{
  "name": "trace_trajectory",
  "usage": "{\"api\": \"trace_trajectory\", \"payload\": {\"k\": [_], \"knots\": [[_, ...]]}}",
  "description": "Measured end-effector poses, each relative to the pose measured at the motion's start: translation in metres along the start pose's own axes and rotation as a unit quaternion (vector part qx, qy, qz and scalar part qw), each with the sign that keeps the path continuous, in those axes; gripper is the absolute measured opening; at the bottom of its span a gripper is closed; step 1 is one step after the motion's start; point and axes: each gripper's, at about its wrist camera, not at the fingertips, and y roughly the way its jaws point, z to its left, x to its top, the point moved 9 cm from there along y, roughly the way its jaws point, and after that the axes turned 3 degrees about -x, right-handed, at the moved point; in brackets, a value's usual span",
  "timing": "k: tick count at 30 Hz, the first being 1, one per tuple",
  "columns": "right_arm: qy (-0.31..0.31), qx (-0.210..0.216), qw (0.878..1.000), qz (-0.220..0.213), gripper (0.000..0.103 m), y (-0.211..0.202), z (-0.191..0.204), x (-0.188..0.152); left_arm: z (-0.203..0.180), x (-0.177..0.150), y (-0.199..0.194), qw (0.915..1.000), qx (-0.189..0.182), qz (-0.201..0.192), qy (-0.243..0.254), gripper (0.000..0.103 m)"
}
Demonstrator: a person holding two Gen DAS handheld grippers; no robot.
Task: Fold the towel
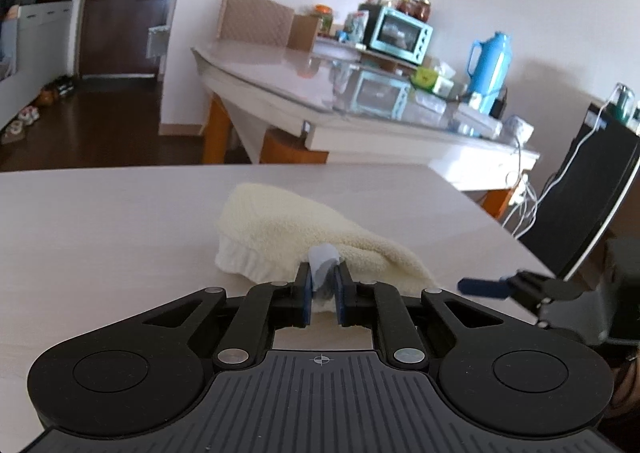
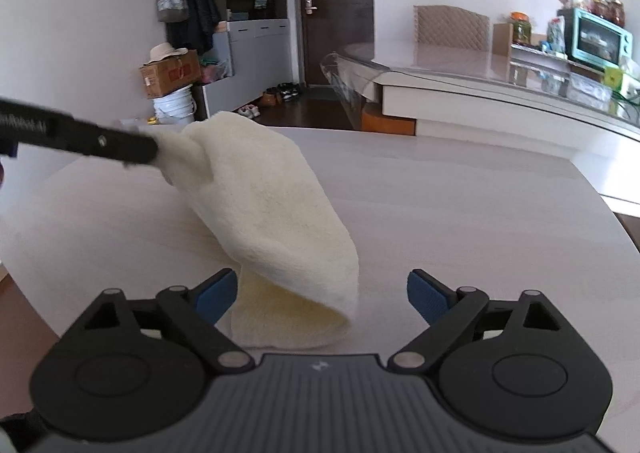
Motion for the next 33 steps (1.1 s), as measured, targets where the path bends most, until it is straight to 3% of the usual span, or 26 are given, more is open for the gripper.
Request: {"api": "trace_trajectory", "payload": {"k": [3,5,6,8,9,14,19,22,24,30,33], "knots": [[-0.015,0.001,1.000,-0.002,0.070,0.003,0.006,0.001,0.010,0.001,-0.014,0.9999,0.013,-0.006,-0.004,0.012],[-0.025,0.011,1.000,0.007,0.046,0.006,0.013,-0.001,0.020,0.000,-0.025,0.9996,0.028,-0.008,-0.007,0.012],[-0.029,0.015,0.999,0.009,0.041,0.007,0.016,-0.002,0.024,-0.001,-0.028,0.9994,0.034,-0.008,-0.010,0.012],[-0.047,0.015,0.999,0.009,0.013,0.007,0.021,0.000,0.029,-0.004,-0.028,0.9991,0.040,-0.003,-0.014,0.012],[-0.061,0.006,0.998,0.008,0.010,0.007,0.021,0.002,0.030,-0.006,-0.026,0.9990,0.043,0.001,-0.014,0.012],[-0.147,-0.084,0.985,-0.032,0.006,-0.002,0.006,0.031,0.018,0.002,-0.006,0.9997,0.026,-0.001,0.000,0.012],[-0.209,-0.194,0.952,-0.113,0.006,-0.039,-0.015,0.067,-0.006,0.013,0.010,0.9996,-0.007,-0.013,0.026,0.012],[-0.202,-0.164,0.959,-0.116,0.006,-0.052,-0.004,0.061,0.003,-0.001,0.001,0.9994,0.012,0.005,0.033,0.012],[-0.185,-0.104,0.973,-0.090,0.006,-0.050,0.016,0.041,0.011,-0.013,-0.006,0.9988,0.026,0.018,0.037,0.012],[-0.185,-0.024,0.982,-0.026,0.007,-0.038,0.059,-0.011,0.031,-0.046,-0.028,0.9958,0.057,0.056,0.045,0.012],[-0.172,0.006,0.985,-0.002,0.019,-0.040,0.069,-0.028,0.031,-0.050,-0.035,0.9961,0.042,0.062,0.047,0.012]]}}
